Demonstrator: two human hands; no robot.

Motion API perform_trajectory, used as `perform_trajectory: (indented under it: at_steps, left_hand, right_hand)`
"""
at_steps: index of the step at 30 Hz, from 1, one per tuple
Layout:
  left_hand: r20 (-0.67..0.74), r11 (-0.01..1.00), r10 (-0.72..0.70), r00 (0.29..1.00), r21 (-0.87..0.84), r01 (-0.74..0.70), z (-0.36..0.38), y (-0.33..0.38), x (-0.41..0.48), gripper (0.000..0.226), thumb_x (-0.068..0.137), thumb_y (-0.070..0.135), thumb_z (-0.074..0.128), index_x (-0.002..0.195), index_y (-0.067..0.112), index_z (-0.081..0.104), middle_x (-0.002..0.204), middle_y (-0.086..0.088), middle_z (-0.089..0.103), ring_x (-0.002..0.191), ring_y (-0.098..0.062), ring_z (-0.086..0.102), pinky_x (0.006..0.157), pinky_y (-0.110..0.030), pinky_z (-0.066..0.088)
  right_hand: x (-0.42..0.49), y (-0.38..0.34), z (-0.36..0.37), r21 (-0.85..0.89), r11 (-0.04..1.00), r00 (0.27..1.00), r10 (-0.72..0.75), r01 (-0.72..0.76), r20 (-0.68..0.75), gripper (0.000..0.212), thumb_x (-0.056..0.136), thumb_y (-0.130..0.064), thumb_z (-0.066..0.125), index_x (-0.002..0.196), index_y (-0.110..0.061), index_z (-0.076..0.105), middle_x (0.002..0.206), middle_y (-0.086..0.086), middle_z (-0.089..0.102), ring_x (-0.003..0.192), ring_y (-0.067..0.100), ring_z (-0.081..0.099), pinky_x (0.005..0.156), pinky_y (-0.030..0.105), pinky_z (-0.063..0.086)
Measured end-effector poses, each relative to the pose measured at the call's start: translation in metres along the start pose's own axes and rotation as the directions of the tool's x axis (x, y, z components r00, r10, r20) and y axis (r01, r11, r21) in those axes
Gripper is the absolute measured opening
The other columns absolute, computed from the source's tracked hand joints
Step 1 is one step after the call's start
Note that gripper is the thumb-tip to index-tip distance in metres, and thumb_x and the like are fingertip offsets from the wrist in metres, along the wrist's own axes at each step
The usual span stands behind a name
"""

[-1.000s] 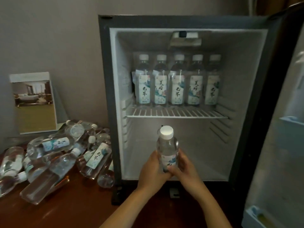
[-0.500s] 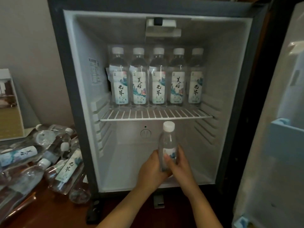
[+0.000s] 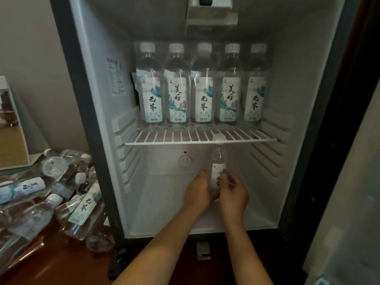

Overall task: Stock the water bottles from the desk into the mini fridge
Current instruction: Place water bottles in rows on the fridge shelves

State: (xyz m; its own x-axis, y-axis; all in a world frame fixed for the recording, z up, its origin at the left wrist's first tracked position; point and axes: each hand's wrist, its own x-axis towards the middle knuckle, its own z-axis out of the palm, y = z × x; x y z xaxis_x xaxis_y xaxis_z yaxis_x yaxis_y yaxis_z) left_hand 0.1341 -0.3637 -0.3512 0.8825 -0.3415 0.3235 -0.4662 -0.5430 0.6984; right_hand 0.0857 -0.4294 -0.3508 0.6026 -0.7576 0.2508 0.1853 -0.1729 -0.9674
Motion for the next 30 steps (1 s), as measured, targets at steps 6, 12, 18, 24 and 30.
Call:
perform_trajectory:
  at_steps: [6, 12, 18, 24, 30]
  left_hand:
    - [-0.029, 0.999, -0.036, 0.999, 0.022, 0.037, 0.006, 0.001, 0.020, 0.047, 0.081, 0.031, 0.066, 0.115, 0.007, 0.045, 0.112, -0.016, 0.061, 0.102, -0.035, 0.059, 0.079, -0.036, 0.047]
    - [-0.008, 0.999, -0.004, 1.000, 0.049, 0.004, 0.024, 0.005, 0.042, 0.047, 0.080, 0.028, 0.066, 0.113, 0.005, 0.043, 0.111, -0.018, 0.061, 0.101, -0.035, 0.059, 0.076, -0.033, 0.044]
    - [0.004, 0.998, 0.046, 0.999, 0.035, -0.046, 0.045, 0.010, 0.064, 0.042, 0.083, 0.027, 0.065, 0.111, 0.005, 0.044, 0.113, -0.017, 0.059, 0.103, -0.034, 0.058, 0.076, -0.032, 0.043]
    - [0.038, 0.997, 0.082, 0.996, 0.007, -0.082, 0.059, 0.015, 0.083, 0.041, 0.085, 0.026, 0.062, 0.115, 0.004, 0.046, 0.119, -0.018, 0.057, 0.109, -0.033, 0.056, 0.086, -0.036, 0.044]
    - [0.078, 0.998, 0.063, 0.995, 0.018, -0.064, 0.063, 0.014, 0.090, 0.056, 0.079, 0.037, 0.070, 0.118, 0.006, 0.046, 0.121, -0.016, 0.057, 0.111, -0.031, 0.055, 0.085, -0.032, 0.042]
  right_hand:
    - [0.015, -0.001, 0.007, -0.055, 0.998, 0.999, 0.022, -0.020, 0.025, 0.044, 0.078, 0.006, 0.048, 0.114, -0.011, 0.066, 0.107, 0.007, 0.069, 0.096, 0.019, 0.063, 0.079, 0.021, 0.045]
    - [0.035, 0.004, 0.002, -0.055, 0.997, 0.999, 0.050, -0.049, 0.008, 0.056, 0.077, 0.010, 0.043, 0.125, -0.012, 0.059, 0.123, 0.007, 0.063, 0.111, 0.023, 0.059, 0.088, 0.022, 0.043]
    - [0.055, 0.011, -0.002, -0.082, 0.995, 0.996, 0.066, -0.062, 0.051, 0.062, 0.076, 0.012, 0.041, 0.130, -0.013, 0.054, 0.124, 0.010, 0.062, 0.114, 0.027, 0.058, 0.099, 0.039, 0.045]
    - [0.073, 0.018, -0.005, -0.102, 0.993, 0.997, 0.066, -0.061, 0.047, 0.060, 0.077, 0.013, 0.040, 0.129, -0.012, 0.055, 0.124, 0.011, 0.061, 0.114, 0.027, 0.057, 0.094, 0.027, 0.043]
    - [0.078, 0.023, -0.008, -0.150, 0.987, 0.994, 0.078, -0.066, 0.078, 0.066, 0.077, 0.013, 0.039, 0.136, -0.015, 0.048, 0.133, 0.011, 0.055, 0.123, 0.028, 0.049, 0.106, 0.040, 0.039]
